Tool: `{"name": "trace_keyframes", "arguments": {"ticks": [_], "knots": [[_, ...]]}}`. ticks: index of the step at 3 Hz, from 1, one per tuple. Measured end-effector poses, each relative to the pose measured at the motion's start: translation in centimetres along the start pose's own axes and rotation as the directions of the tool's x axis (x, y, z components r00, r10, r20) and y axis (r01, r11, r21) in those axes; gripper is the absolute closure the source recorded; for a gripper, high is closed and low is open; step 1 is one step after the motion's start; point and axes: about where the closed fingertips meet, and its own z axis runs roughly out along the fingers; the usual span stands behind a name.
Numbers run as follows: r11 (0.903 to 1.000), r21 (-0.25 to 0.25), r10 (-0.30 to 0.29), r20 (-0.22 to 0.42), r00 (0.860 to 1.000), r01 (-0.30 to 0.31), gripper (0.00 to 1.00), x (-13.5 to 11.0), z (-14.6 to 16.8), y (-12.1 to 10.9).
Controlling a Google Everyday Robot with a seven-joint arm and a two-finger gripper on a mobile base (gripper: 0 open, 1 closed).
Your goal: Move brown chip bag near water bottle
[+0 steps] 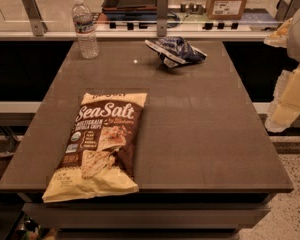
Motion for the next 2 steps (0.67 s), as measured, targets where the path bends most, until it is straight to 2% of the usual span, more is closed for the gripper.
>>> {"name": "trace_keyframes", "arguments": {"ticks": [1,2], "knots": [[1.0,0.0,0.0,0.0,1.0,0.0,0.0,0.0,-0.01,0.0],[0.9967,0.034,-0.075,0.027,0.997,0.075,0.0,-0.64,-0.36,-0.33]]}}
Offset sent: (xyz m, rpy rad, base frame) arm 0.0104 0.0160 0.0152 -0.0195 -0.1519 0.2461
